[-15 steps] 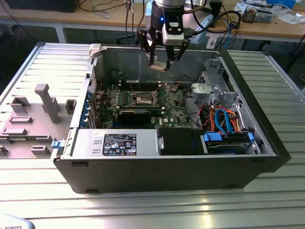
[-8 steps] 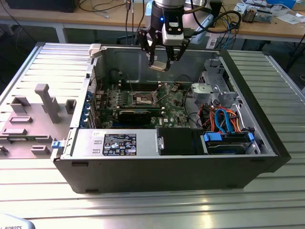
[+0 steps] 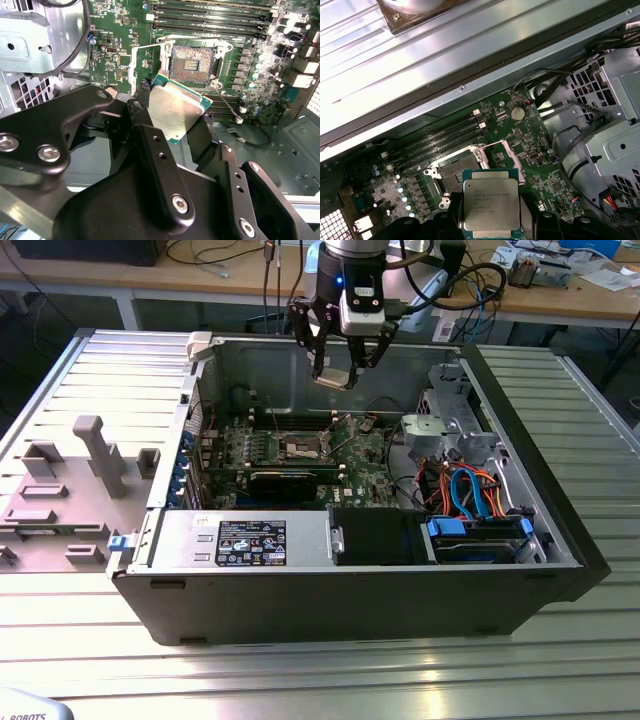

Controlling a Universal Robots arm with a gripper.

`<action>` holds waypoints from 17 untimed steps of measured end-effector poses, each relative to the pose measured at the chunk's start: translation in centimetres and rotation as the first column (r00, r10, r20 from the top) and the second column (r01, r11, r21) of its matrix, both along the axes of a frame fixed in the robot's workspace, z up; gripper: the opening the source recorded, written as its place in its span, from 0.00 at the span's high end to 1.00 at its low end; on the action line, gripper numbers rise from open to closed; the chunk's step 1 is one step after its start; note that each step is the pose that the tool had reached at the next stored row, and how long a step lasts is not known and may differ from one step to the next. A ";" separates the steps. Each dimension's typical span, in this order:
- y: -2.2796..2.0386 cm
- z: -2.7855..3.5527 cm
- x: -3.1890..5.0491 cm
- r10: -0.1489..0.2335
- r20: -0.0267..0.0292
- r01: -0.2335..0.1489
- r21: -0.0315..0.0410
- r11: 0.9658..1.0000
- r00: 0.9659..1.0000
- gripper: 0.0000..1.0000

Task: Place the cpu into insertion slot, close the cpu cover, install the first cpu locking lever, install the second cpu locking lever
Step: 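Place the cpu into insertion slot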

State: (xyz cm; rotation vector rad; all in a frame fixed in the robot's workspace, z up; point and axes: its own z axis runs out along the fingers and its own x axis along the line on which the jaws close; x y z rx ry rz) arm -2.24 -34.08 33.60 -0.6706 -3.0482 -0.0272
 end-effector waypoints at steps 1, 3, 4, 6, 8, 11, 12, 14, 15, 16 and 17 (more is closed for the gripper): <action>0.00 0.00 0.00 -0.001 0.000 0.001 0.000 1.000 1.000 0.46; 0.00 -0.01 0.00 -0.002 0.000 0.002 0.000 1.000 1.000 0.46; 0.00 -0.01 0.00 -0.003 0.000 0.003 0.000 1.000 1.000 0.46; 0.00 -0.02 0.00 -0.005 0.000 0.005 0.000 1.000 1.000 0.46; 0.00 -0.02 0.00 -0.006 0.000 0.006 0.000 1.000 1.000 0.46; 0.00 -0.03 0.00 -0.008 0.000 0.008 0.000 1.000 1.000 0.46; 0.00 -0.03 0.00 -0.009 0.000 0.009 0.000 1.000 1.000 0.46; 0.00 -0.04 0.00 -0.011 0.000 0.011 0.000 1.000 1.000 0.46; 0.00 -0.04 0.00 -0.012 0.000 0.012 0.000 1.000 1.000 0.46; 0.00 -0.04 0.00 -0.012 0.000 0.012 0.000 1.000 1.000 0.46; 0.00 -0.05 0.00 -0.014 0.000 0.014 0.000 1.000 1.000 0.46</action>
